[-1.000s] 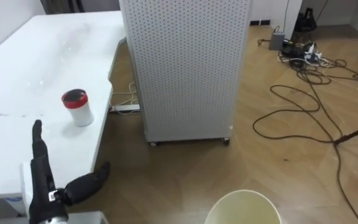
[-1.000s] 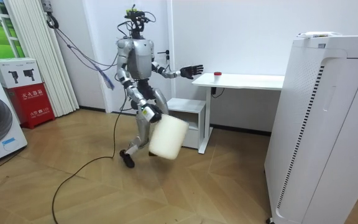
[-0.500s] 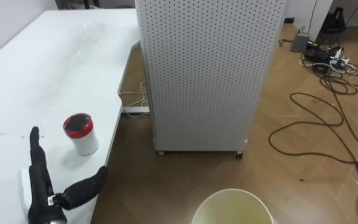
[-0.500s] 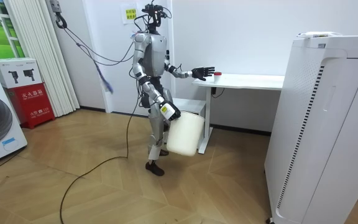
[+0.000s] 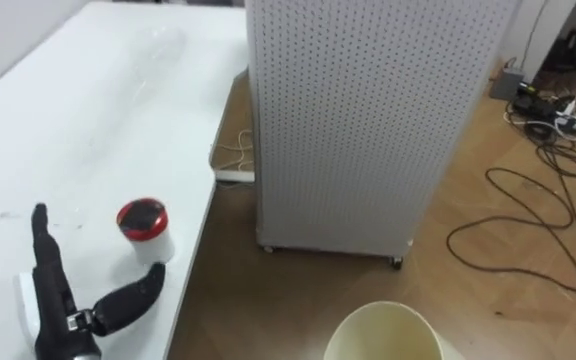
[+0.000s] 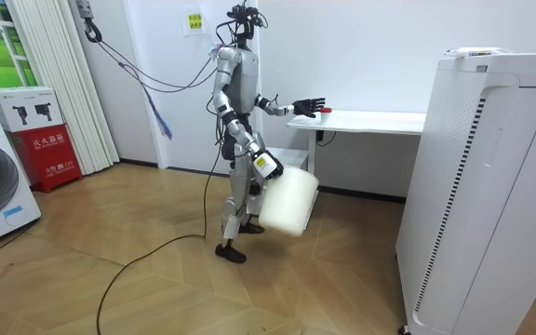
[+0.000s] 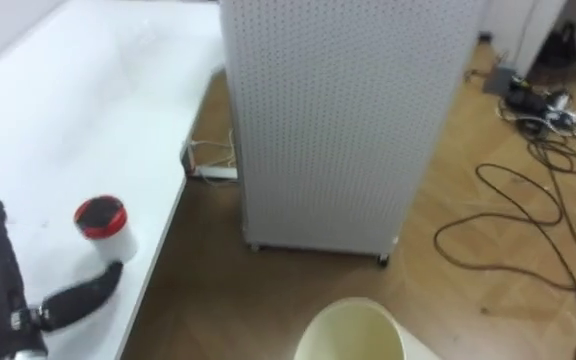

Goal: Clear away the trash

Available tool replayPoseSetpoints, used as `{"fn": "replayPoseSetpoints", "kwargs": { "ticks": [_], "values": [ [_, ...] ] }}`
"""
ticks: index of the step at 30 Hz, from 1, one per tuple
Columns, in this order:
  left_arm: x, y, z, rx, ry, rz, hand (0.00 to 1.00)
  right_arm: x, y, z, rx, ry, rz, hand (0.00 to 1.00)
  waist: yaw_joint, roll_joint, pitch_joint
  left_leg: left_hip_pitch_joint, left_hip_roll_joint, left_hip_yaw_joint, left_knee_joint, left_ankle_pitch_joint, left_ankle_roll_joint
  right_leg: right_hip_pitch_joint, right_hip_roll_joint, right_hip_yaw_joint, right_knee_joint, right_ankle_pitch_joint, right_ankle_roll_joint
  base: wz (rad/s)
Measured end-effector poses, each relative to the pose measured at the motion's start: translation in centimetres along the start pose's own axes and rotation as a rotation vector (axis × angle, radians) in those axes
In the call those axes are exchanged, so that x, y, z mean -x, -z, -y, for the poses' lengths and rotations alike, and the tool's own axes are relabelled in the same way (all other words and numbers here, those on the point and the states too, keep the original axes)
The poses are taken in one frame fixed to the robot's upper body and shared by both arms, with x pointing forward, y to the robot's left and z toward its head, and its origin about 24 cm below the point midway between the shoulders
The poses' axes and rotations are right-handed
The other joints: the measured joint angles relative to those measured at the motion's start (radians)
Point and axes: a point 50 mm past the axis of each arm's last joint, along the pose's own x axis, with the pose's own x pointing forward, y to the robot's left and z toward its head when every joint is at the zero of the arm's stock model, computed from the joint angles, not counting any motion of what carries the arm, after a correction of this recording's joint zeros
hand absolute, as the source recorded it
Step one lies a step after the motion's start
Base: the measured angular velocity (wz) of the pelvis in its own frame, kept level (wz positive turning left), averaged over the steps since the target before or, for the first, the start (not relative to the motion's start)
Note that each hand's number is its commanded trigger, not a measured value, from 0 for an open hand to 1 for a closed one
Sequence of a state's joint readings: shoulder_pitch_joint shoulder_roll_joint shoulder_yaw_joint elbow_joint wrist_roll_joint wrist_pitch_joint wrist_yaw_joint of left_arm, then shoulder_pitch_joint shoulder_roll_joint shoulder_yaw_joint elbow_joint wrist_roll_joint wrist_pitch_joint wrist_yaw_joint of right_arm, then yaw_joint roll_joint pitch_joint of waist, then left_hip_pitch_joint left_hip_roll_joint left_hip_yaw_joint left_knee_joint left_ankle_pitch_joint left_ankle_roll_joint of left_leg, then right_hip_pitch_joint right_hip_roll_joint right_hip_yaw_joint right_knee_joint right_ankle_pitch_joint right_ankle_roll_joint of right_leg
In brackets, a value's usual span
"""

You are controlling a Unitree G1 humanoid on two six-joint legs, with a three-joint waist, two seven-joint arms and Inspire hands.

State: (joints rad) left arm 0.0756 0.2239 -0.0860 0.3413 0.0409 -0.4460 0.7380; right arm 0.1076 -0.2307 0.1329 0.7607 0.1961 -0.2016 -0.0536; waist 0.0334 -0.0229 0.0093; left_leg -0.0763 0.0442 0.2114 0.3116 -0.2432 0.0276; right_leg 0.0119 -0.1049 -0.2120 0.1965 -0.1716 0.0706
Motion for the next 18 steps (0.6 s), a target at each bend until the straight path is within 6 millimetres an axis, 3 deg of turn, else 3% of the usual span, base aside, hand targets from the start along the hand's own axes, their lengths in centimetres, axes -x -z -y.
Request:
{"fn": "replayPoseSetpoints", "kwargs": {
  "ticks": [6, 18],
  "values": [
    [0.2, 0.2, 0.0, 0.005, -0.006, -0.012, 0.00, 0.0, -0.1, -0.2, 0.005, -0.017, 0.005, 1.00, -0.002, 0.005, -0.0008, 0.036, -0.011, -0.010, -0.048, 0.015, -0.013, 0.028, 0.003, -0.042, -0.013, 0.000, 0.000, 0.03],
    [1.2, 1.8, -0.6, -0.038, 0.000, -0.082, 0.00, 0.2, -0.1, -0.7, -0.005, -0.064, 0.009, 1.00, 0.002, -0.003, 0.0030, 0.079, -0.015, -0.011, -0.077, 0.017, -0.015, 0.045, 0.002, -0.043, -0.013, 0.000, 0.000, -0.03]
  ]
}}
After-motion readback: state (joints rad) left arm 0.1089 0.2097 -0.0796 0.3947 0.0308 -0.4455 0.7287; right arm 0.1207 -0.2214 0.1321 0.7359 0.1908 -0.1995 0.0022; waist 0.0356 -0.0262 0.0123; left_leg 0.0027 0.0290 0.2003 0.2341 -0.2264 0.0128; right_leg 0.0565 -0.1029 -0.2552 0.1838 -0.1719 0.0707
